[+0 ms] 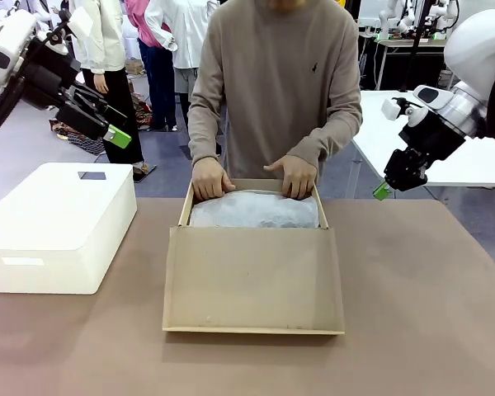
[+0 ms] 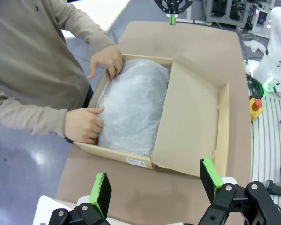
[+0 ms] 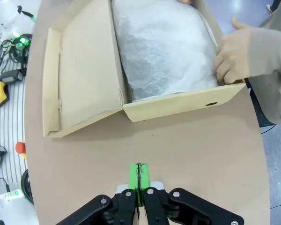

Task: Pack the shoes into the box.
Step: Close the Shoes Box.

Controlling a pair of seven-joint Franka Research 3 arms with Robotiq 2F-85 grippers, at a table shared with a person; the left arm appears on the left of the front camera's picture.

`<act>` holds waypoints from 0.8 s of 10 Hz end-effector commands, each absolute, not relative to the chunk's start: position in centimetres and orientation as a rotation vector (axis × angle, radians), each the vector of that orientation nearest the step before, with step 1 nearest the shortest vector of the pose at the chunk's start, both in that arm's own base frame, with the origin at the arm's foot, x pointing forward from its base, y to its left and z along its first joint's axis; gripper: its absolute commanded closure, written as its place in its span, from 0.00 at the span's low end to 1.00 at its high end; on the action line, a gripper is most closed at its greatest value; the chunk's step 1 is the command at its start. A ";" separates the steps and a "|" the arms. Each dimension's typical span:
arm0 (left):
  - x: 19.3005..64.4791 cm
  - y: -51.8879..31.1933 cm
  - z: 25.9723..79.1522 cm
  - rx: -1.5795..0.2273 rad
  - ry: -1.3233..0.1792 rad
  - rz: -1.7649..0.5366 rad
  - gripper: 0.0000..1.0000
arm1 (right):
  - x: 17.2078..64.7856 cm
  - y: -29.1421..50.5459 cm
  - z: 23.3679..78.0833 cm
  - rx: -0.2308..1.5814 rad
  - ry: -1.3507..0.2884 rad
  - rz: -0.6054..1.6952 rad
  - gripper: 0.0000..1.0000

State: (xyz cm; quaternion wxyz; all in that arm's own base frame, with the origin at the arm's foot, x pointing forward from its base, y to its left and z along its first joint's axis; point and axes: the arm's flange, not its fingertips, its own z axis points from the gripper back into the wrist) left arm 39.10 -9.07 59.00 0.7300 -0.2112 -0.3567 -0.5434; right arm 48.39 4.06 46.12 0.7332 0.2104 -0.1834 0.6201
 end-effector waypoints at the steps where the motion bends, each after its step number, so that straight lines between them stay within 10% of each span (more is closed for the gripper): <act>1: 39.2 -9.1 59.0 -0.480 -0.807 -1.208 0.00 | 48.1 4.1 45.8 0.450 -0.419 1.358 1.00; 8: 39.2 -9.1 59.0 -0.480 -0.807 -1.208 0.00 | 48.8 2.1 44.5 0.582 -0.416 1.506 1.00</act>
